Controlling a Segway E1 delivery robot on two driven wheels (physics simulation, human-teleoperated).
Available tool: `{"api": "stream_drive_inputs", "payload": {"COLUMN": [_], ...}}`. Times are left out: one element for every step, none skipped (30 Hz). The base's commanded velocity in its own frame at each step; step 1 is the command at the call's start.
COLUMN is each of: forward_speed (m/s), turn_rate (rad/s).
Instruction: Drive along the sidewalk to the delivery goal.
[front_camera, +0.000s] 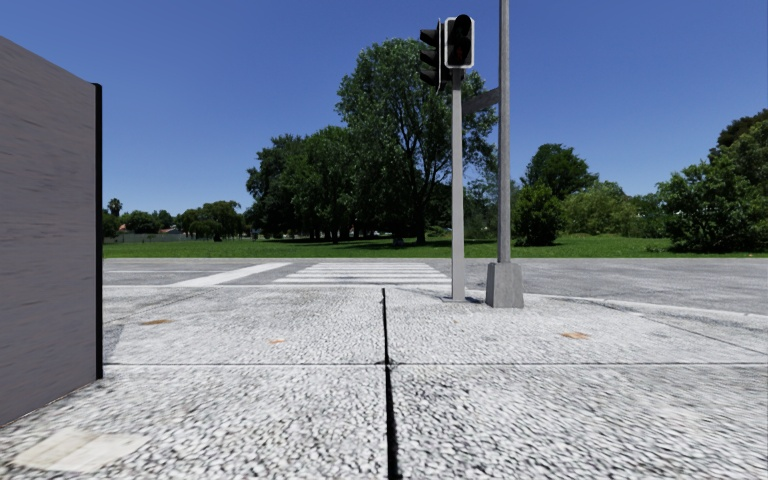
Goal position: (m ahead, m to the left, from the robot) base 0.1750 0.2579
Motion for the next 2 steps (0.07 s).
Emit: {"api": "stream_drive_inputs", "payload": {"forward_speed": [0.00,0.00], "turn_rate": [0.00,0.00]}}
